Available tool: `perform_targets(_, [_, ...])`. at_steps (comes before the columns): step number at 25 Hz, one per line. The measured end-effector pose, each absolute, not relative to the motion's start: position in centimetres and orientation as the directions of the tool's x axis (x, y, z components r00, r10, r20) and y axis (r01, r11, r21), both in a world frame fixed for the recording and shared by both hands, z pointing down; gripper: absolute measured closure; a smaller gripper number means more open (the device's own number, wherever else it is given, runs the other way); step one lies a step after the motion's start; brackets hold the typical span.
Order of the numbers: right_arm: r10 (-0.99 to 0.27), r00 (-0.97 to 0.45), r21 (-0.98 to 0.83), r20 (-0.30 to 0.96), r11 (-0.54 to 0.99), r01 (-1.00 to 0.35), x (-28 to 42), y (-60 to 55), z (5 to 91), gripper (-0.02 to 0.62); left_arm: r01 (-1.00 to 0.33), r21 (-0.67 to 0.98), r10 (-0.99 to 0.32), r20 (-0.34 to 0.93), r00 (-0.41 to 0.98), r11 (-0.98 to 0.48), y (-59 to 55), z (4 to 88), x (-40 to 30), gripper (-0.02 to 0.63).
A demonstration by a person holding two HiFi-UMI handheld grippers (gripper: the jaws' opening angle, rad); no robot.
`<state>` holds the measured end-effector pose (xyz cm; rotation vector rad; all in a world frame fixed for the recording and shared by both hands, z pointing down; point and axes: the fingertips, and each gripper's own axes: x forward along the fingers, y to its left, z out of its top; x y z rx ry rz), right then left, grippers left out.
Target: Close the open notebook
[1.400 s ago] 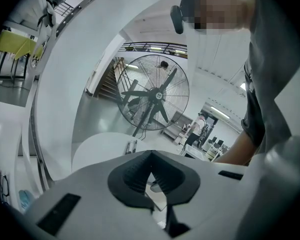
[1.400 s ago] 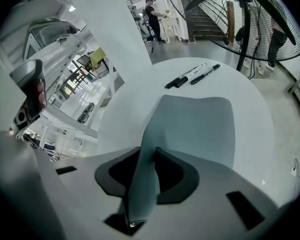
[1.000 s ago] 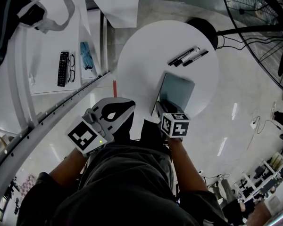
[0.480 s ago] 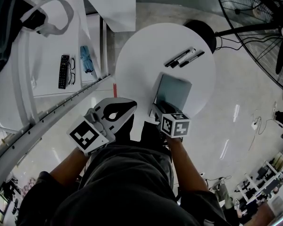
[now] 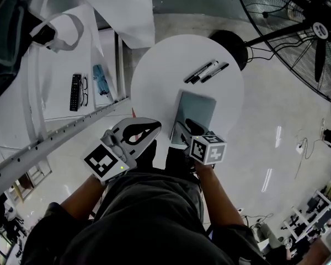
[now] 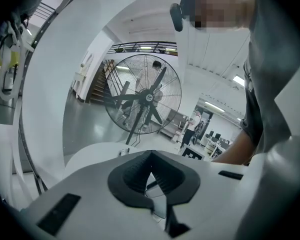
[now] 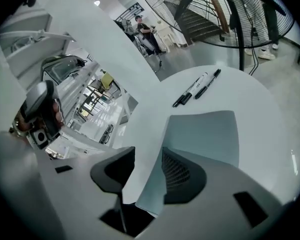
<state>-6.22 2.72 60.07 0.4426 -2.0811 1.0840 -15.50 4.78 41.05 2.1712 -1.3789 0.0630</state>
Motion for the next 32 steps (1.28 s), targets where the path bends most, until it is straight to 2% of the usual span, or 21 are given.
perform_targets(14, [-0.105, -0.78, -0.549, 0.617, 0.653, -0.522, -3.0, -2.2, 51.1, 0.543, -0.852, 0.335, -0.818, 0.285, 0.5, -0.403, 1.6, 36.3, -11.7, 0.591])
perform_targets(28, [-0.202, -0.84, -0.551, 0.503, 0.674, -0.492, 0.5, -5.6, 44.6, 0.568, -0.836, 0.302, -0.798, 0.275, 0.536, -0.457, -1.8, 31.9, -8.7, 0.591])
perform_targets(32, [-0.23, -0.855, -0.542, 0.466, 0.689, -0.481, 1.2, -7.0, 42.4, 0.569, -0.836, 0.234, -0.804, 0.24, 0.544, -0.496, -3.4, 30.8, -7.9, 0.591])
